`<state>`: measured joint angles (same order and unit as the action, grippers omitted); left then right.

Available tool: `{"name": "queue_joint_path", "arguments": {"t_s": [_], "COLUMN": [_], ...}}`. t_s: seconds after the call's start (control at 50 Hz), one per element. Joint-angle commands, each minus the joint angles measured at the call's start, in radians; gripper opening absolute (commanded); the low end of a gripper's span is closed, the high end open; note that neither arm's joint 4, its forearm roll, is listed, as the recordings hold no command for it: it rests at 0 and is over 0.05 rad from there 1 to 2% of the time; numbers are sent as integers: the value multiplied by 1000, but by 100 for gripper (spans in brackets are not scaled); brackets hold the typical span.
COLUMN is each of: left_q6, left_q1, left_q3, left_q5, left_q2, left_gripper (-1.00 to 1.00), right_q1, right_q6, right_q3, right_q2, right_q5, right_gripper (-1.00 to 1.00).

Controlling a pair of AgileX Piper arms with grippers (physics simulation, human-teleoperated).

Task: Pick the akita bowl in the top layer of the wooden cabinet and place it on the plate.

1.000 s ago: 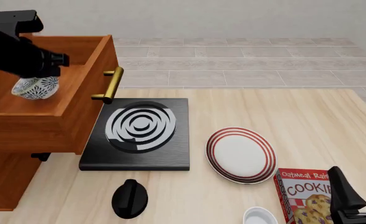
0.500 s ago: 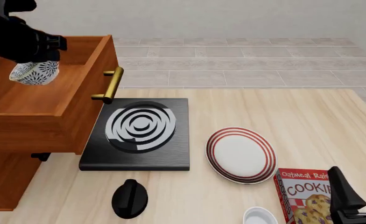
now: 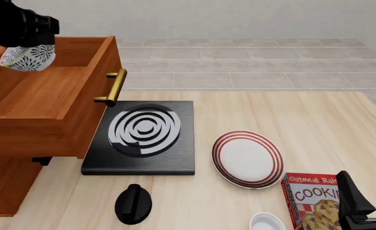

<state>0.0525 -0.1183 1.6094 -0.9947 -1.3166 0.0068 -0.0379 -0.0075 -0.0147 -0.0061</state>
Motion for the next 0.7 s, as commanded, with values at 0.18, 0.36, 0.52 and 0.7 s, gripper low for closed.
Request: {"name": "queue_joint_path", "arguments": {"t_s": [0.18, 0.36, 0.52, 0.7], "left_q6": [-67, -119, -122, -164], "left_q1": [-33, -67, -107, -133], "left_q3": [82, 100, 107, 132], "left_q5": [-9, 3, 17, 20], "left_q2": [39, 51, 48, 42], "left_gripper": [-100, -100, -100, -100], "right_q1": [-2, -3, -2, -2], "right_q6": [6, 5, 5, 4], "right_q3": [-1, 0, 0, 0], "right_q2": [9, 9, 9, 10], "right_q5": [9, 8, 8, 7], "right_gripper": [100, 100, 100, 100]}}
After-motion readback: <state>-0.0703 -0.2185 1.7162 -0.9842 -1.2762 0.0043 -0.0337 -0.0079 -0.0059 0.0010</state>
